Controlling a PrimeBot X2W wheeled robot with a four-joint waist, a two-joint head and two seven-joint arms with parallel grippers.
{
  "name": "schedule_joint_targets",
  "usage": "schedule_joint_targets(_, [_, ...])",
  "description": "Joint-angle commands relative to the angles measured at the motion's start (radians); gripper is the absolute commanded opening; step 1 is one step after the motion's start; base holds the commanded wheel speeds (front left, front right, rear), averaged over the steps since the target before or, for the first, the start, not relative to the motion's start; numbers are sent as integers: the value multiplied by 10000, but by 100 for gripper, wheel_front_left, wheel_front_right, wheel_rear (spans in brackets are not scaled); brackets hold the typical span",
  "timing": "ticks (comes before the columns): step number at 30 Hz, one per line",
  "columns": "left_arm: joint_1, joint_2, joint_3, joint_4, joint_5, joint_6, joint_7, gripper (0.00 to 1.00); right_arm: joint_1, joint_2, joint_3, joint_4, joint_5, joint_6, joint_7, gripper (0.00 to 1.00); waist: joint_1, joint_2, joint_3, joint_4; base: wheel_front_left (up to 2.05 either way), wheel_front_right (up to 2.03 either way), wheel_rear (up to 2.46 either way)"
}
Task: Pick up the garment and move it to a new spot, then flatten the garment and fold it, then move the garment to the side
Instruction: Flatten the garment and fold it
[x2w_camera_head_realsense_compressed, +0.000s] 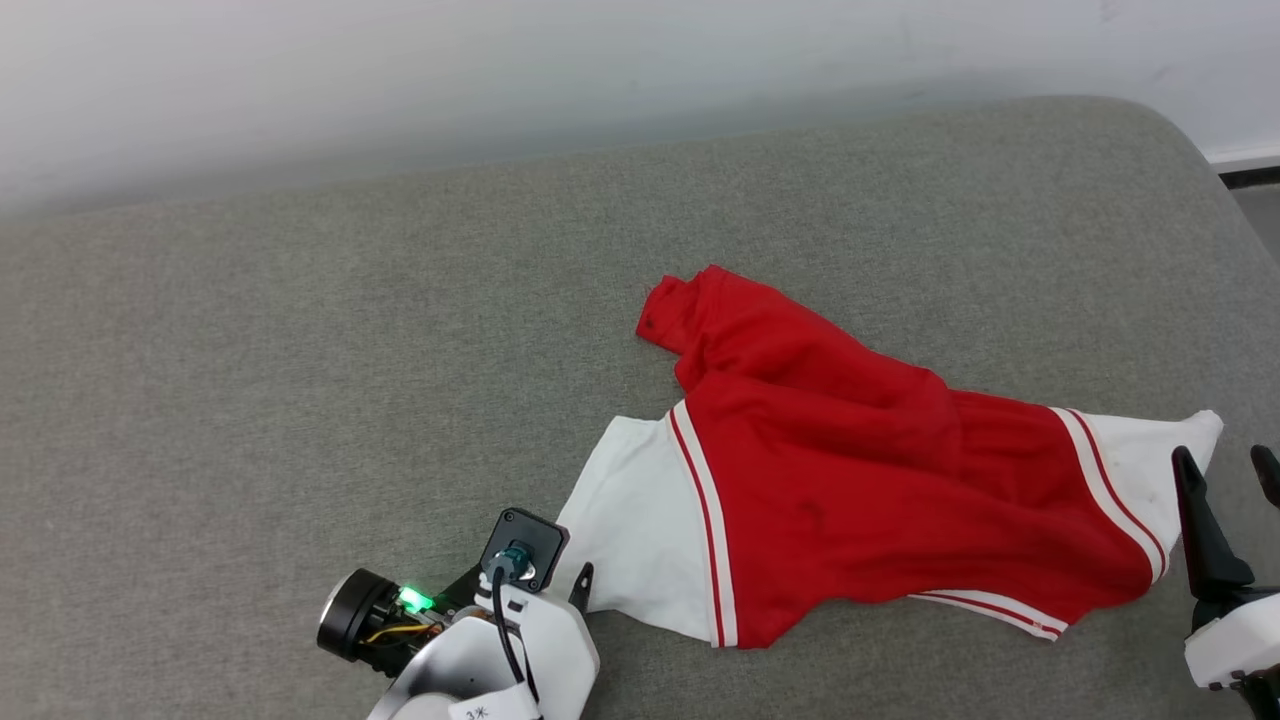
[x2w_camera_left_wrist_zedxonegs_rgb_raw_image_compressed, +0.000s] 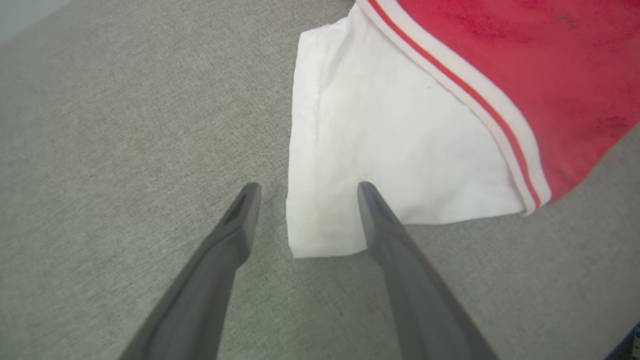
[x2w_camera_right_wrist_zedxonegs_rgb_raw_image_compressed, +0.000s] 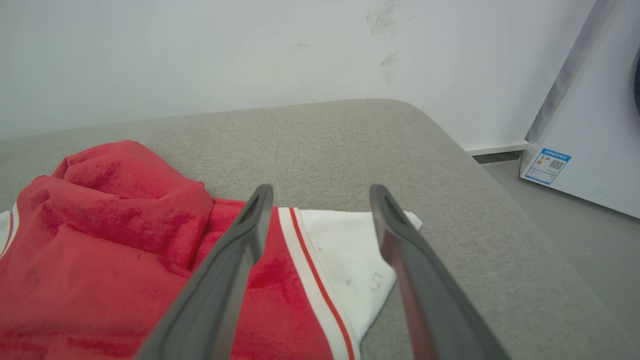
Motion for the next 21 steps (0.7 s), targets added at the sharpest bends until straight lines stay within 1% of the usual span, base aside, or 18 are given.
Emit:
schedule_joint_targets(1, [-15, 77, -20, -155, 56, 36, 261, 100, 2, 58, 23, -36, -55, -10, -42, 100, -1, -1, 134, -114, 0, 0, 0])
schedule_joint_targets(4, [112, 280, -80, -443, 216, 63, 1393, 100, -87, 19, 112, 26, -289, -10, -103, 100, -1, -1, 316, -263, 0, 0, 0])
schedule_joint_targets(7, [181, 428, -65, -659, 338, 174, 1970, 100, -210, 143, 219, 114, -361, -10, -191, 100, -1, -1, 485, -401, 0, 0, 0])
schedule_joint_targets(11, [179, 535, -38, -684, 483, 346, 2220, 100, -318, 174, 306, 212, -333, -11, -289, 100, -1, -1, 662, -473, 0, 0, 0])
schedule_joint_targets(15, [267, 531, -79, -444, 382, 376, 2363, 100, -380, 134, 343, 322, -249, -11, -369, 100, -1, -1, 759, -474, 0, 0, 0])
schedule_joint_targets(16, [285, 474, -60, -407, 285, 384, 2331, 72, -405, 122, 351, 333, -241, -11, -367, 100, -1, -1, 773, -459, 0, 0, 0])
schedule_joint_targets(17, [313, 446, -75, -346, 219, 347, 2342, 13, -421, 110, 362, 348, -240, -11, -374, 100, -1, -1, 780, -443, 0, 0, 0])
schedule_joint_targets(18, [329, 451, -106, -296, 182, 297, 2377, 0, -431, 86, 378, 373, -248, -11, -376, 100, -1, -1, 777, -417, 0, 0, 0])
schedule_joint_targets(21, [307, 456, -72, -272, 87, 330, 2227, 0, -474, 20, 409, 439, -277, -11, -366, 100, -1, -1, 724, -303, 0, 0, 0])
